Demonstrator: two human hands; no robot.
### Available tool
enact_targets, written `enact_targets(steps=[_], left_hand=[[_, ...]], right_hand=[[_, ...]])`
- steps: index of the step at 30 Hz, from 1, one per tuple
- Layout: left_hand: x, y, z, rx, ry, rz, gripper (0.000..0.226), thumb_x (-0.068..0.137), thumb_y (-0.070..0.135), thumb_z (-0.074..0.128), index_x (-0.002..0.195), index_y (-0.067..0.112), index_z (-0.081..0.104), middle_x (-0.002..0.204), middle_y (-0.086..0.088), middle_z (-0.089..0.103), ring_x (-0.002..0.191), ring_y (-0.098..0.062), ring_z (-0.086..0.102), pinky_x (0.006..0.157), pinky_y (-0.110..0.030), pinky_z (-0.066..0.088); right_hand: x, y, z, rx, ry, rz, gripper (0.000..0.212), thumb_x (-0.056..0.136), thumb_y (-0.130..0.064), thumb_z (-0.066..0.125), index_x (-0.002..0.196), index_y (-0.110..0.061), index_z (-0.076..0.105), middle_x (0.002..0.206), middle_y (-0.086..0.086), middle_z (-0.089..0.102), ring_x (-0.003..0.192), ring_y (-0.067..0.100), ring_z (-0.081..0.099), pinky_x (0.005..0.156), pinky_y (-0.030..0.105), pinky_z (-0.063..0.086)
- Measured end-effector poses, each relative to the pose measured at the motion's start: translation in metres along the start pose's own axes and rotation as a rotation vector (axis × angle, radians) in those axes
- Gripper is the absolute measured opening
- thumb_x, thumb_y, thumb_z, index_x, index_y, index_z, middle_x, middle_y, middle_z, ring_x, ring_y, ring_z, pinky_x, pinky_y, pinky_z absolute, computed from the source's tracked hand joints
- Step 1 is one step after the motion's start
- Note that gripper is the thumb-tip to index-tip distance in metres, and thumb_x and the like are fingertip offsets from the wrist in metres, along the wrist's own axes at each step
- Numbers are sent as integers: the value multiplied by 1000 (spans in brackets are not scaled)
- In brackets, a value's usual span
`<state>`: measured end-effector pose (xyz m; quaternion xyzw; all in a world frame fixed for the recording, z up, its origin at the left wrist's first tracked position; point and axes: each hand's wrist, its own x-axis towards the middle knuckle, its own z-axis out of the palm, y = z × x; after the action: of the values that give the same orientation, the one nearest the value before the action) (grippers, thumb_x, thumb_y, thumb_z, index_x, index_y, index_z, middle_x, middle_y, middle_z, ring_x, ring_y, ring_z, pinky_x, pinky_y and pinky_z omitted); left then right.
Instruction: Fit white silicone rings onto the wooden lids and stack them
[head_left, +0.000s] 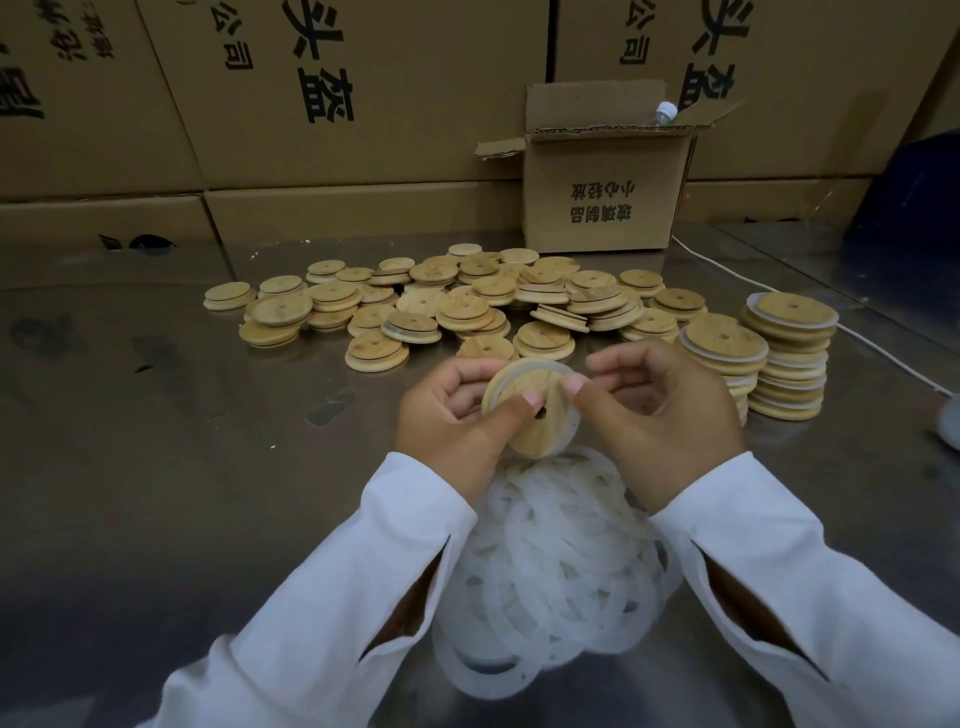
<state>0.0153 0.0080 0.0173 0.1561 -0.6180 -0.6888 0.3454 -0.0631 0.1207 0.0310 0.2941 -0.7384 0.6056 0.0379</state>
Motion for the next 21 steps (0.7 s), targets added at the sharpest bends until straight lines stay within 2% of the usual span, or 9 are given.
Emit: enact_targets(steps=[3,6,8,11,13,19,21], left_hand=[[2,-3,1,-76,64,-47,19,74,1,70,90,10,63,71,-1,73,67,-16,68,59,-29,57],[3,-5,3,-156,92,-91,17,74,0,69,87,10,62,71,-2,72,70,-18,68,73,-38,56],[3,-6,4,-182,72,-110,18,74,0,68,88,10,62,73,-3,73,71,-17,69,72,-37,57],[2,-8,4,-186,32,-117,19,74,1,67,90,11,63,77,-4,73,73,-17,70,68,-31,58],[2,-7,3,-146,17,-101,21,76,0,66,93,11,64,82,-5,74,78,-18,70,70,-32,58],[2,-1,-2,-8,0,-30,29,76,2,68,104,8,63,89,-5,72,77,-12,70,68,-24,57],[3,1,-3,16,-8,-21,26,77,1,67,100,11,63,86,-2,71,72,-8,69,64,-21,56]], right_hand=[[-4,0,5,-11,42,-38,24,70,-29,73,88,-30,57,74,-11,63,71,-3,59,64,5,44],[-4,1,5,-87,47,-92,7,72,-27,71,73,-29,65,68,-18,64,73,-6,60,66,4,43],[-3,2,3,-140,61,-94,6,72,-31,69,67,-29,67,66,-21,62,76,-8,57,66,1,39],[-2,4,1,-172,56,-81,6,75,-32,68,70,-29,67,71,-23,61,77,-8,54,64,-4,33],[-1,4,1,-198,26,-81,7,77,-30,67,71,-28,65,74,-22,60,77,-6,54,65,-5,32],[3,3,-1,-248,-36,-95,8,83,-23,62,77,-17,64,87,-5,64,76,2,52,66,-1,32],[5,4,-3,-241,-65,-72,9,84,-23,60,80,-17,64,91,-3,64,81,6,52,63,6,35]])
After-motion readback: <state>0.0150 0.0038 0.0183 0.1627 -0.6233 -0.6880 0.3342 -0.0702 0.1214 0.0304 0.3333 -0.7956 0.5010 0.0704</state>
